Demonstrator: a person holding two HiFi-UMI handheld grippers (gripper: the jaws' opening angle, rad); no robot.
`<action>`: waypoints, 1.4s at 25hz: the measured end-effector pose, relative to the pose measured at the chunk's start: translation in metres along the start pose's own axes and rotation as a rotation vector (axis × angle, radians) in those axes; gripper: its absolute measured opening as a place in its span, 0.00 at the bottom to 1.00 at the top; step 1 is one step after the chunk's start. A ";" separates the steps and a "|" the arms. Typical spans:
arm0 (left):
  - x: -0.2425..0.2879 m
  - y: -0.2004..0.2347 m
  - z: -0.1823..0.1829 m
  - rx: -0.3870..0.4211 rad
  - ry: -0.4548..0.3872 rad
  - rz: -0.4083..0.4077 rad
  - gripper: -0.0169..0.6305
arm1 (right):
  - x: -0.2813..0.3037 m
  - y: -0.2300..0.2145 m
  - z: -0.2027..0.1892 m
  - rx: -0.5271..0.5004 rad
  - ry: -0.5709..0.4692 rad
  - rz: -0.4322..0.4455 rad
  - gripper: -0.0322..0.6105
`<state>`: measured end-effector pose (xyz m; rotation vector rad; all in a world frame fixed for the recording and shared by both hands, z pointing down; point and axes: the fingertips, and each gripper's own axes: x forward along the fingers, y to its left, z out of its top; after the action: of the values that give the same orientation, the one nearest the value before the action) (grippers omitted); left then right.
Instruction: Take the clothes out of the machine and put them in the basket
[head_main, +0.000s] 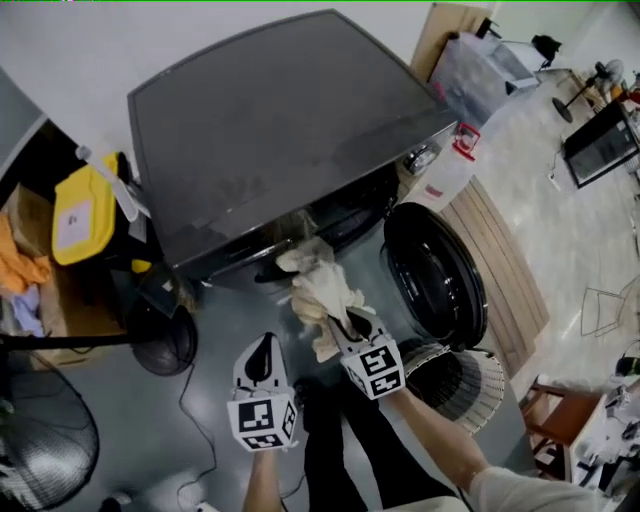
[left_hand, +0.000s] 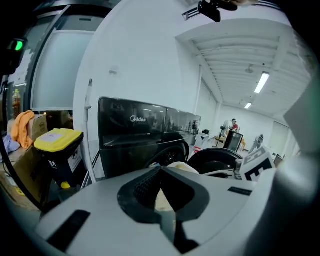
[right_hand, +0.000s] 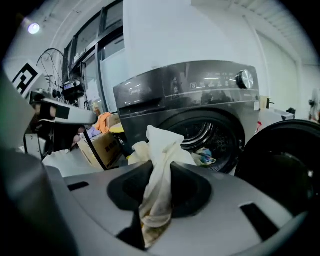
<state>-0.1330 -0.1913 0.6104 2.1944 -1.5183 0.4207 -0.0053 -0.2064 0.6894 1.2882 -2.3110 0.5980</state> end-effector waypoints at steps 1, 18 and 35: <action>-0.005 -0.004 0.008 0.001 -0.004 0.002 0.05 | -0.011 0.001 0.006 0.003 -0.002 -0.002 0.23; -0.089 -0.088 0.173 0.048 -0.129 0.042 0.05 | -0.211 0.001 0.172 -0.023 -0.192 -0.035 0.23; -0.097 -0.149 0.251 0.138 -0.193 -0.148 0.05 | -0.296 -0.016 0.255 0.016 -0.336 -0.214 0.23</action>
<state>-0.0278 -0.1968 0.3213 2.4979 -1.4469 0.2803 0.1109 -0.1547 0.3201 1.7289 -2.3814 0.3501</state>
